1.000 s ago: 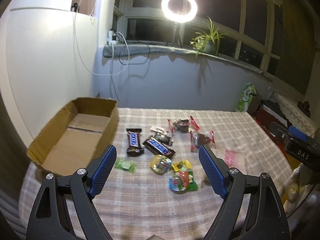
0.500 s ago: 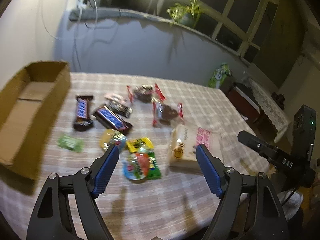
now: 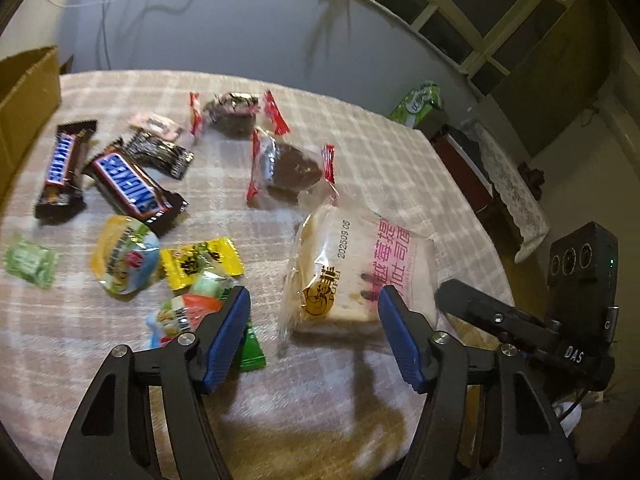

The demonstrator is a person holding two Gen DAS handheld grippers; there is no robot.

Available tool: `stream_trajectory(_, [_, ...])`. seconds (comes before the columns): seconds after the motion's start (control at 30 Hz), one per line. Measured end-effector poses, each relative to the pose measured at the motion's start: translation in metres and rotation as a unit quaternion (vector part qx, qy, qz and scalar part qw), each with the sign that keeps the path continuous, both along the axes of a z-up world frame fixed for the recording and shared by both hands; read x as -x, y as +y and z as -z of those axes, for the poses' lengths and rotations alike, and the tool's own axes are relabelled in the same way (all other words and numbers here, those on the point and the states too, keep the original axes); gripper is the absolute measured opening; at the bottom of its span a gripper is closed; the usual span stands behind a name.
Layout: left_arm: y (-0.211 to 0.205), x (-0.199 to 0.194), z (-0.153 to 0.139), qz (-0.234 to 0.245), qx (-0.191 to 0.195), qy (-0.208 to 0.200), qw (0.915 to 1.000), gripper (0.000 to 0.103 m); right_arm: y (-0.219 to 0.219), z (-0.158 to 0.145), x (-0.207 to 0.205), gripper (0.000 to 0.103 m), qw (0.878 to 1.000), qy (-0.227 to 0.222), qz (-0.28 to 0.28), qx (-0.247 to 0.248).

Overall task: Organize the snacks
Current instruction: 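Close the left tool on the bagged bread loaf while the right tool closes on it too, then lift the bread loaf with both tools and carry it over the cardboard box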

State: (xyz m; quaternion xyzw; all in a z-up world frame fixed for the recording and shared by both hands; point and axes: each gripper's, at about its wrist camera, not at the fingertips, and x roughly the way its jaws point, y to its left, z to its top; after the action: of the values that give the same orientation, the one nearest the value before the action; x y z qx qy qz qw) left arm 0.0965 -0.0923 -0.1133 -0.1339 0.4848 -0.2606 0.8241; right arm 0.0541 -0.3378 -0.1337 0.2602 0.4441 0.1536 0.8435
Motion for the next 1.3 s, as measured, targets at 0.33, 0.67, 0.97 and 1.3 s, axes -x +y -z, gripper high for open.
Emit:
stream_trajectory(0.33, [-0.007,-0.01,0.009,0.017,0.009,0.012,0.9998,0.054,0.002,0.011,-0.01,0.067,0.999,0.02,-0.012,-0.023])
stream_trajectory(0.67, [-0.018,-0.001,0.002,0.027,-0.012,-0.012,0.9995,0.053,0.01,0.008,-0.015,0.06,0.999,0.024,-0.028,-0.014])
stream_trajectory(0.97, [0.002,0.008,-0.014,0.008,-0.008,-0.037,0.9993,0.053,0.028,-0.009,-0.015,0.06,0.999,0.005,-0.05,0.003])
stream_trajectory(1.3, [0.05,0.015,-0.033,-0.047,0.004,-0.065,0.9968,0.052,0.074,-0.038,-0.026,0.06,0.994,-0.029,-0.102,0.026])
